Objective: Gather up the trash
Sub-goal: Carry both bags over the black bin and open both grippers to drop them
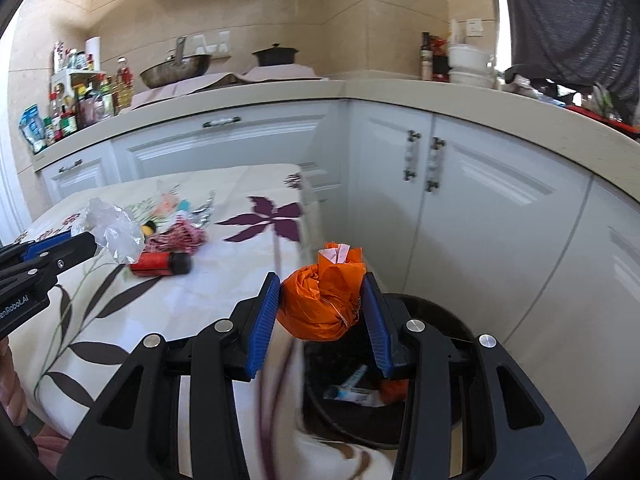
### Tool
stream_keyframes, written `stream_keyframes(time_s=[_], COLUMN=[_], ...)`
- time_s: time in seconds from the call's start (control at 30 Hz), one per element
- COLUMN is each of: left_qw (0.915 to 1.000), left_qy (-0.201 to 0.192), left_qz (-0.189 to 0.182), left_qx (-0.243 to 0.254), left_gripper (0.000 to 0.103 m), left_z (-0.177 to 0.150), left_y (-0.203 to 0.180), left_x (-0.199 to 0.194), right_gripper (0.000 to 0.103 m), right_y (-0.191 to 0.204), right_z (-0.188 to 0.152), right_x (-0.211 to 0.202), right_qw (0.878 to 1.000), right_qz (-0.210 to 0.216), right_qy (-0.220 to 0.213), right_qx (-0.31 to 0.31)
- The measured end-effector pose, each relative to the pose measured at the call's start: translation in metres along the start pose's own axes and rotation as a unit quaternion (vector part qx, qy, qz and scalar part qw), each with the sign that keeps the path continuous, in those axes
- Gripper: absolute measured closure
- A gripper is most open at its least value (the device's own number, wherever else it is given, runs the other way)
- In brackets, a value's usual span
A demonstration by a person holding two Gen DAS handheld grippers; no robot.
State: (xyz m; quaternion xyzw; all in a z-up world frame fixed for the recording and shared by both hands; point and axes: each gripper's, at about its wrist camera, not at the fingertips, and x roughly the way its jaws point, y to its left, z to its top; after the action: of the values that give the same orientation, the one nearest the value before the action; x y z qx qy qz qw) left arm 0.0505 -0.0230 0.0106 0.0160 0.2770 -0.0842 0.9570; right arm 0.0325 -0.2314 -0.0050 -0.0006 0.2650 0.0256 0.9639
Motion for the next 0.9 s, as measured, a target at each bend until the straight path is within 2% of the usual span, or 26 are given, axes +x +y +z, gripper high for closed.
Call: stream_keyframes(time_s=[0.43,0.9], left_qw=[0.9991,0.9978], left_qy=[-0.005,0.013], left_qz=[-0.03,-0.037], left_qx=[0.03,0.054], left_gripper=[0.07,0.07], left_z=[0.005,0.003], left_y=[-0.075,-0.128], left_x=[0.018,0.046], right_gripper=[0.063,0.063], right_y=[-0.071,-0.111], right_z=[-0.008,-0.018], right_x=[-0.006,0.004], right_qw=[0.998,0.997], right_qz=[-0.048,-0.058], right_qy=[-0.011,-0.008], right_qx=[0.035,0.057])
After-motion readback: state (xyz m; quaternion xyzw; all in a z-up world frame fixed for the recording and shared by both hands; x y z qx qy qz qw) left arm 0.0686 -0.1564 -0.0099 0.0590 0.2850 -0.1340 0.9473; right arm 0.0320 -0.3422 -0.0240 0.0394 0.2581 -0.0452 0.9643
